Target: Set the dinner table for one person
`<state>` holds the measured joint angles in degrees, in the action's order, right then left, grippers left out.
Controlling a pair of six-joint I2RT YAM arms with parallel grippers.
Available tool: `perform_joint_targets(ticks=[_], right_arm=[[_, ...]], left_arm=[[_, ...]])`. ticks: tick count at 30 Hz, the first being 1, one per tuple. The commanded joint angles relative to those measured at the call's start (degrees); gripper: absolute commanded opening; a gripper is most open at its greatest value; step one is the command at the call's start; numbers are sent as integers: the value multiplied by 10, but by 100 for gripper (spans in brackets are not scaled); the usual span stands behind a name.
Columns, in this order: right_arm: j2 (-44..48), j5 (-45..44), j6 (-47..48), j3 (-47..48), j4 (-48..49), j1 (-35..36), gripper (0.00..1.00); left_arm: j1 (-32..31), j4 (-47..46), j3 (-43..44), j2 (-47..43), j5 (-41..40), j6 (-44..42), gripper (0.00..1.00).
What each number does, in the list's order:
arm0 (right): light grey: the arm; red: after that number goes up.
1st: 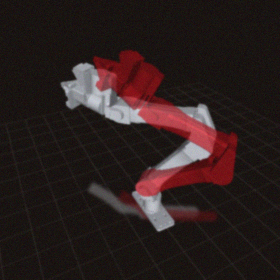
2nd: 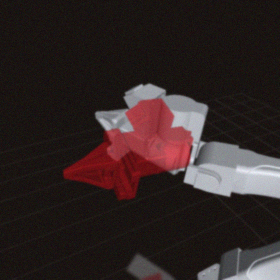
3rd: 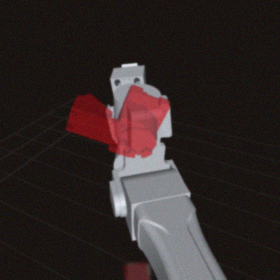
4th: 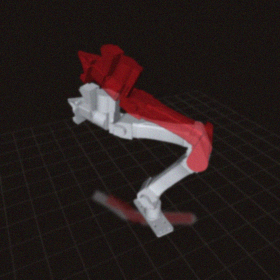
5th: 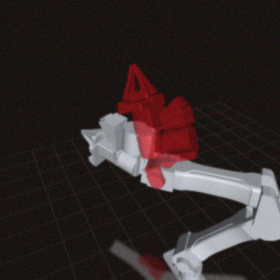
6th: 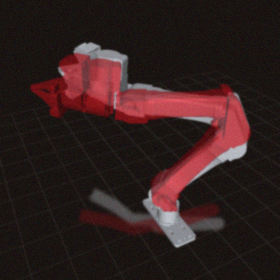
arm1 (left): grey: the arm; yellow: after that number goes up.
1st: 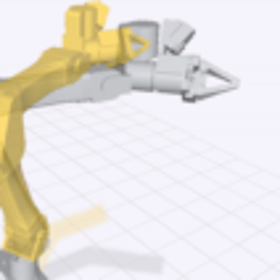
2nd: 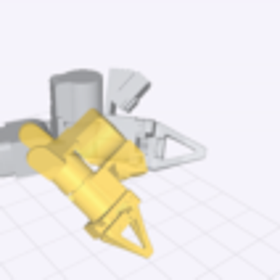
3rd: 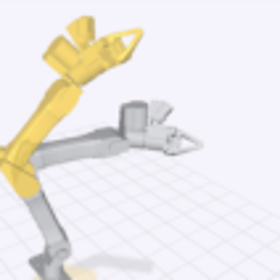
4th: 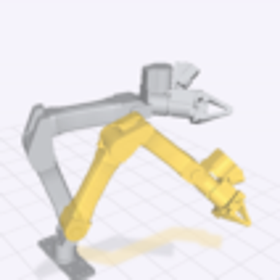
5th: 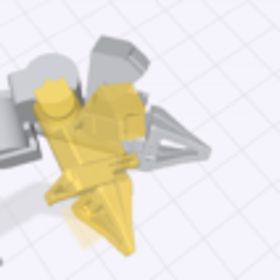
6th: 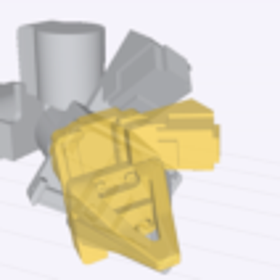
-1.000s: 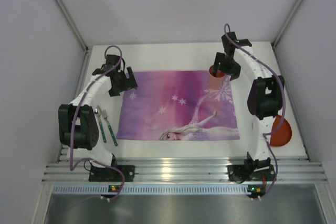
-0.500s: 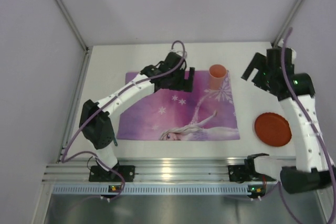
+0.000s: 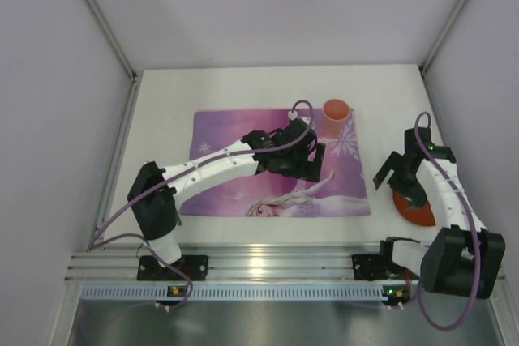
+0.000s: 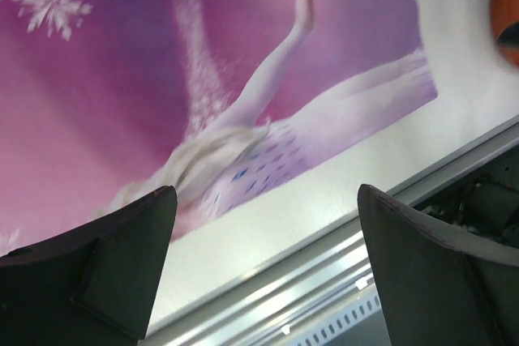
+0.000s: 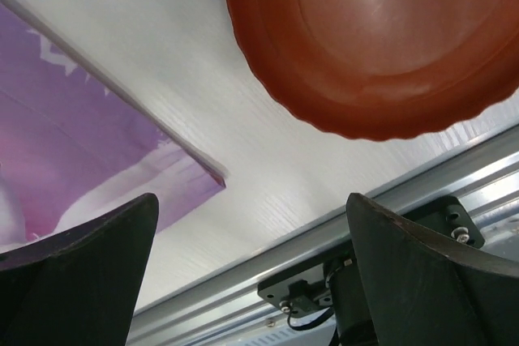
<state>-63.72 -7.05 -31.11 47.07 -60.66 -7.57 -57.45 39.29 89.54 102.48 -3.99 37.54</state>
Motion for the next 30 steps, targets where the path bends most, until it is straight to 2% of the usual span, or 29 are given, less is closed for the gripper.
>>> perform_joint_targets(ticks=[1, 6, 12, 15, 16, 18, 19, 20, 26, 30], right_arm=[[-53, -4, 10, 49, 77, -11, 100], [-184, -34, 29, 77, 115, -31, 100], [-278, -55, 43, 74, 154, -60, 98], [-320, -51, 47, 79, 174, -60, 82], [-330, -48, 47, 79, 179, -60, 66], [-358, -33, 47, 82, 186, -60, 42], [-364, -26, 45, 83, 187, -60, 18], [-367, -21, 43, 81, 191, -56, 1], [-341, -25, 26, 111, 158, -19, 0], [-294, -25, 11, 210, 107, 0, 0]], left_arm=[[-5, 16, -60, -99, -48, 58, 98], [-6, 26, -184, -242, -100, 109, 98], [-6, 75, -283, -387, -162, 181, 99], [-6, 97, -316, -440, -183, 205, 99], [-6, 105, -322, -459, -189, 209, 99], [-6, 111, -340, -476, -204, 216, 99], [-6, 112, -343, -485, -209, 217, 99], [-6, 115, -350, -489, -222, 217, 98], [-4, 117, -338, -474, -247, 199, 98], [4, 115, -308, -433, -255, 171, 98]])
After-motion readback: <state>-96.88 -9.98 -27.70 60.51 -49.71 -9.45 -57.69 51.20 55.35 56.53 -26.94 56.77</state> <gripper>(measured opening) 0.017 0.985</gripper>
